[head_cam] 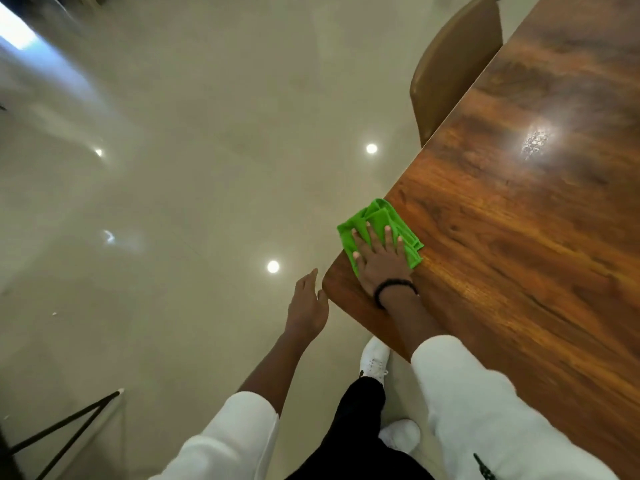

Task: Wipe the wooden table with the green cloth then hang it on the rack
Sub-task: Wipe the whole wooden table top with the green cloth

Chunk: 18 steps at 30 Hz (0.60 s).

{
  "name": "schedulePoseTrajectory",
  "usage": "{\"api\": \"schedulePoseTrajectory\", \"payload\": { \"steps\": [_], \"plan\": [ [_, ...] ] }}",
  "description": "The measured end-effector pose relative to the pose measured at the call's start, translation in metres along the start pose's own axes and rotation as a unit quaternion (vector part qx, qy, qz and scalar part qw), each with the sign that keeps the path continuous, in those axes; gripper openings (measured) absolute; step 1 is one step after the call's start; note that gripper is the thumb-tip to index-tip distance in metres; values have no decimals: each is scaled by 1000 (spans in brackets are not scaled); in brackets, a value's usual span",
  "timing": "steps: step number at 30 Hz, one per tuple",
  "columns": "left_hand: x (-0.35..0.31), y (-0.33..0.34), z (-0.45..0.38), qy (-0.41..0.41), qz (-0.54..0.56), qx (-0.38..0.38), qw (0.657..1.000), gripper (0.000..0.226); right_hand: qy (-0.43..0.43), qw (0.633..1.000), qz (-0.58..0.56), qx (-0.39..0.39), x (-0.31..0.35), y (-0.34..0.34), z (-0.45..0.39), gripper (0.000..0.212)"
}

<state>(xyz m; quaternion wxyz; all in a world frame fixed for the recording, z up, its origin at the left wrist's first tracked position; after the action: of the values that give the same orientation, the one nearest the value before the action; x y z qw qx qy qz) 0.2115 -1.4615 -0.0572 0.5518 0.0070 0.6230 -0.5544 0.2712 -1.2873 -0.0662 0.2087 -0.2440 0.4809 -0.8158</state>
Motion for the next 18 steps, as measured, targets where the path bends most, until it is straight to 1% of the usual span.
{"api": "schedulePoseTrajectory", "payload": {
  "steps": [3, 5, 7, 9, 10, 12, 14, 16, 18],
  "plan": [
    [0, 7, 4, -19, 23, 5, 1000, 45, -71, 997, -4, -8, 19, 30, 52, 54],
    [4, 11, 7, -40, 35, 3, 999, 36, -126, 992, 8, -3, 16, 45, 81, 54],
    [8, 13, 11, -52, 37, 9, 998, 32, -170, 985, 23, 14, 8, 47, 82, 53],
    [7, 13, 15, -45, 34, 13, 998, 38, -191, 980, 46, 15, -1, 36, 63, 52],
    [5, 11, 15, -43, 34, 9, 998, 42, -181, 982, 54, 6, -6, 28, 46, 51],
    [1, 7, 12, -35, 37, -5, 999, 48, -110, 993, 50, 9, -14, 8, 11, 52],
    [-4, 5, 10, -12, 25, -18, 999, 50, -48, 998, 40, 14, -18, -4, -5, 53],
    [-12, 1, 8, 22, -13, -40, 999, 50, -44, 998, 44, 15, -19, 0, 11, 55],
    [-25, 4, 7, 67, -74, -60, 993, 50, -55, 998, 32, 3, -31, 15, 45, 56]
  ]
}}
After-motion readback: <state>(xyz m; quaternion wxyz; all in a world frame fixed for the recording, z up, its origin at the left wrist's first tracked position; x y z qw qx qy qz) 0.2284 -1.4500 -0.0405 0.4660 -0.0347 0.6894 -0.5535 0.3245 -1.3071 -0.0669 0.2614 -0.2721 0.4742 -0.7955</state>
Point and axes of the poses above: each hand's wrist, its own z-axis away from the middle knuckle, its own y-axis out of the palm, x = y × z, the point moved 3 cm from there along -z, towards the middle knuckle, and after that the axes turned 15 degrees about y, right-handed, at the moved point
